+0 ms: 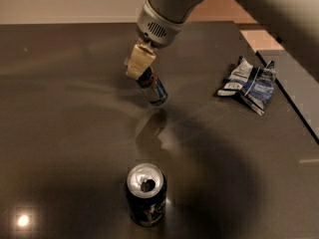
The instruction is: Knock redbull can over
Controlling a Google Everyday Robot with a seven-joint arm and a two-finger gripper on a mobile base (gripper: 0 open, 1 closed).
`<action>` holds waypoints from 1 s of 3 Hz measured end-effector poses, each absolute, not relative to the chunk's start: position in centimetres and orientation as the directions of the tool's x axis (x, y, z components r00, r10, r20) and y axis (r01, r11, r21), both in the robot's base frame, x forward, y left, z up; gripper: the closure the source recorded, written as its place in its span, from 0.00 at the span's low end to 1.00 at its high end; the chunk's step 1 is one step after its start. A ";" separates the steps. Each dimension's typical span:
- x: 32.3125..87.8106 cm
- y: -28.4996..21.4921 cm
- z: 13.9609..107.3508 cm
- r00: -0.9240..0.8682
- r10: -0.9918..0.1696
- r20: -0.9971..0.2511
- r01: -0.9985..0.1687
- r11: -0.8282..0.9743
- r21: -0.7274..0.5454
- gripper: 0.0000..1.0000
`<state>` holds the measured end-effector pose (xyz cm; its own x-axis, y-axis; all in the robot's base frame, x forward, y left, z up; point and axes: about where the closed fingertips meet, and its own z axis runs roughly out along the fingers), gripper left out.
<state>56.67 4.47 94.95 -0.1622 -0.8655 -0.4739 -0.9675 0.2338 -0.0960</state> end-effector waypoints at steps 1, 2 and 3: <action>55.3 2.9 93.9 -0.109 -0.917 -0.384 -0.983 0.156 -0.093 1.00; 54.2 2.3 92.9 -0.025 -0.953 -0.303 -0.994 0.055 -0.092 1.00; 53.6 2.3 91.8 0.044 -0.969 -0.243 -0.996 -0.024 -0.084 1.00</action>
Offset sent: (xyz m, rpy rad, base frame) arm -0.0366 -0.0322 -0.0316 -0.2951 0.0477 0.2826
